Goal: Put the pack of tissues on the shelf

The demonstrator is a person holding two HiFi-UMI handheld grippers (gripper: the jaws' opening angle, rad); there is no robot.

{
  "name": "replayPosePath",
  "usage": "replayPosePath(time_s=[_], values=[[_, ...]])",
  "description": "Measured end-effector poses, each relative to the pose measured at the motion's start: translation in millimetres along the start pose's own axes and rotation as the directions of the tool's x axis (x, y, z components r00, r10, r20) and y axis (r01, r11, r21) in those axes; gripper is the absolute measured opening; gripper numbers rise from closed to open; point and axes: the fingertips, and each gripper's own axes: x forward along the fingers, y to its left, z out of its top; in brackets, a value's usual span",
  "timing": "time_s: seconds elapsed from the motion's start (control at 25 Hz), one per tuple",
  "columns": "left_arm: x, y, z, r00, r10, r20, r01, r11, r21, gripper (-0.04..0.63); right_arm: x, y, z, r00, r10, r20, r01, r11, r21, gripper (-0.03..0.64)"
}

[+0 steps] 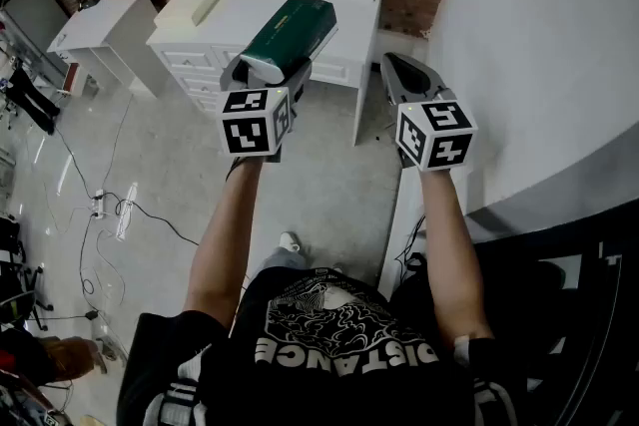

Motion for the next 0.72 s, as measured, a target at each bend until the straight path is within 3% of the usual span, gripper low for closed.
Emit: replayPosePath(time_s=[0.36, 0.72], values=[[27.5, 14.2, -1.1, 1.000, -0.013, 0.003, 0.013, 1.000, -0.009, 0.453, 23.3, -7.5, -9.5, 1.000, -0.015, -0.021, 0.015, 1.000, -0.001, 0.003], [95.2, 45.5, 0.6, 0.998, -0.056, 0.009, 0.056, 0.998, -0.019, 0.453, 84.0, -31.8, -14.3, 0.998, -0.053, -0.044, 0.052, 0.999, -0.016, 0.003]])
